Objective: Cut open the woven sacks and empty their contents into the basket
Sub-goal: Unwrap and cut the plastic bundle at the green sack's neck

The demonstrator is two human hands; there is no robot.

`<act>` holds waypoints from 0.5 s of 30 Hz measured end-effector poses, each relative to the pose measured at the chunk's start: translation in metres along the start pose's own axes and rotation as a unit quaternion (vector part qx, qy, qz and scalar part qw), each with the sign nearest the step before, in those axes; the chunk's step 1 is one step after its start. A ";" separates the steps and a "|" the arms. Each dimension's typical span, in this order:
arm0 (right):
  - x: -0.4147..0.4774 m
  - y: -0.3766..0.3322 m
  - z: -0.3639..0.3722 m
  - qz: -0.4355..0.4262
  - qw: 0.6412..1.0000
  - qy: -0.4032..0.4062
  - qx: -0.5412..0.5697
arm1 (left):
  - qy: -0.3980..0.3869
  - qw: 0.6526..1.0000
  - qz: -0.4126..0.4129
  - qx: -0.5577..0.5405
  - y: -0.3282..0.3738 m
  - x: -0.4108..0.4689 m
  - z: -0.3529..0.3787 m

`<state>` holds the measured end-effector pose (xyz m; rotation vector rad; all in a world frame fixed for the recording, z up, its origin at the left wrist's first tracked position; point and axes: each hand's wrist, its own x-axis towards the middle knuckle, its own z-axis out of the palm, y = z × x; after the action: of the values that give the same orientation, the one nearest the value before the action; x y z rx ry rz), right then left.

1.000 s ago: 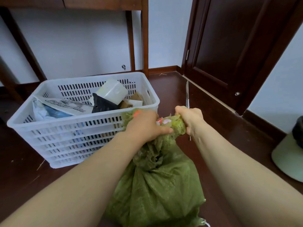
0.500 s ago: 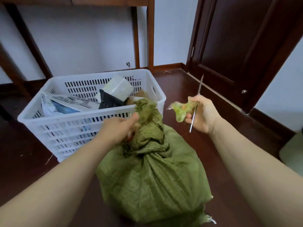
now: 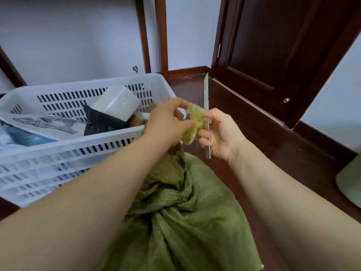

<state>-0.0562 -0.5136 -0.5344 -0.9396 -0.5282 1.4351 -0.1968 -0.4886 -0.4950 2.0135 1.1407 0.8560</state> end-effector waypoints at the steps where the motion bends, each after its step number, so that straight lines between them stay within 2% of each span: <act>1: 0.008 -0.001 -0.004 0.007 1.000 0.016 -0.005 | -0.009 1.000 -0.011 0.003 -0.002 0.009 0.004; 3: 0.020 -0.005 -0.008 0.016 0.998 0.052 -0.017 | -0.026 0.995 -0.075 -0.056 -0.005 0.027 0.007; 6: 0.028 -0.010 0.000 0.016 0.996 0.088 -0.030 | -0.062 0.948 -0.213 -0.226 0.002 0.045 0.002; 10: 0.014 -0.021 0.016 0.084 0.994 0.074 0.003 | -0.055 0.929 -0.271 -0.246 0.007 0.040 -0.007; 13: -0.015 -0.043 0.022 0.191 0.977 0.017 0.093 | -0.020 0.926 -0.309 -0.218 0.020 0.038 -0.022; 15: -0.033 -0.058 0.026 0.221 0.964 0.027 0.146 | -0.020 0.922 -0.329 -0.203 0.039 0.037 -0.033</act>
<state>-0.0469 -0.5332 -0.4662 -0.8871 -0.0557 1.8208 -0.1902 -0.4637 -0.4374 1.1839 1.3631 0.6217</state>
